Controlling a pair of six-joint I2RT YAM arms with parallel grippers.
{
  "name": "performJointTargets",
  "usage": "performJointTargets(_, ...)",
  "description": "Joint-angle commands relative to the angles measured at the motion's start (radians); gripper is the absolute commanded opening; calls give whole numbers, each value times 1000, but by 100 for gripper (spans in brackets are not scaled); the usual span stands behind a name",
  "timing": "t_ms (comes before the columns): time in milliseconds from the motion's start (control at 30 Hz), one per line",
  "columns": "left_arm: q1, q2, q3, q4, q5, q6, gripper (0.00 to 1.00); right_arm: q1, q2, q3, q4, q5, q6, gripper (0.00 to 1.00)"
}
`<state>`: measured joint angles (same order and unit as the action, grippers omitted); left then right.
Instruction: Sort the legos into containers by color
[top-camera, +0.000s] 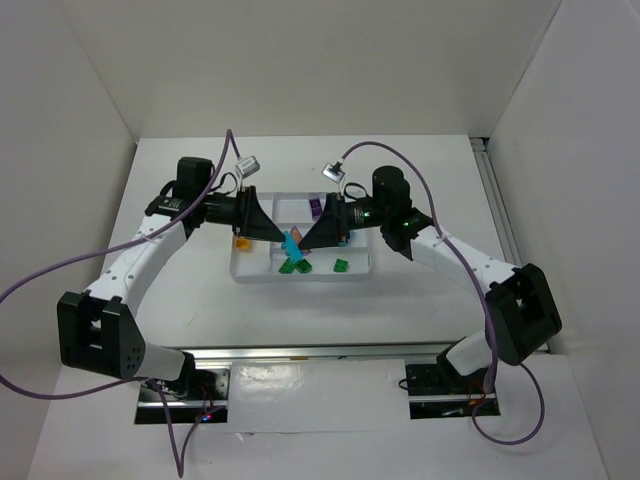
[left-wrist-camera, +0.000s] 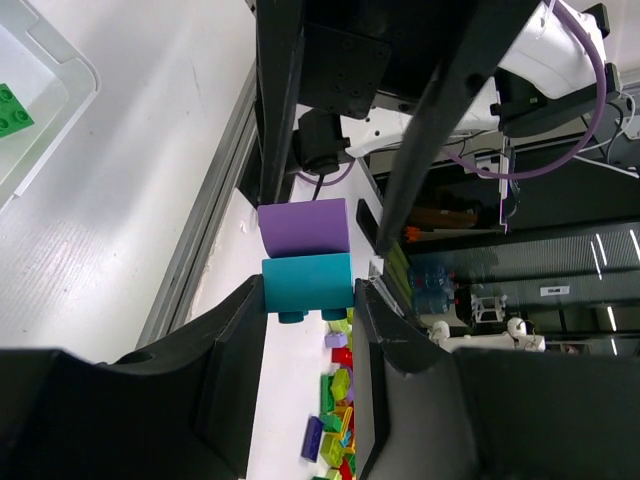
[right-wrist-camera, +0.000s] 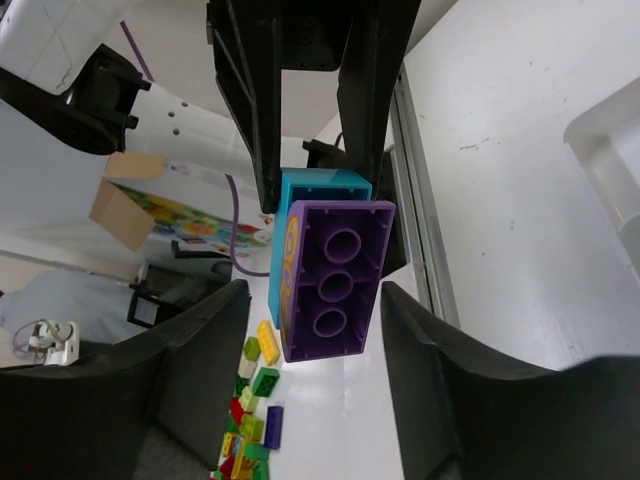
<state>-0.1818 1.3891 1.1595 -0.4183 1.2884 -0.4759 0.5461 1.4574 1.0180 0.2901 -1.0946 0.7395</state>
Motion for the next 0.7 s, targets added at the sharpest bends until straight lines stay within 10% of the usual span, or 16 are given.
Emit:
performJointTargets(0, -4, -33, 16, 33, 45, 5, 0, 18, 0, -7, 73, -21, 14, 60)
performJointTargets(333, -13, -42, 6, 42, 45, 5, 0, 9, -9, -18, 64, 16, 14, 0)
performJointTargets(667, 19, -61, -3, 42, 25, 5, 0, -233, -149, -125, -69, 70, -28, 0)
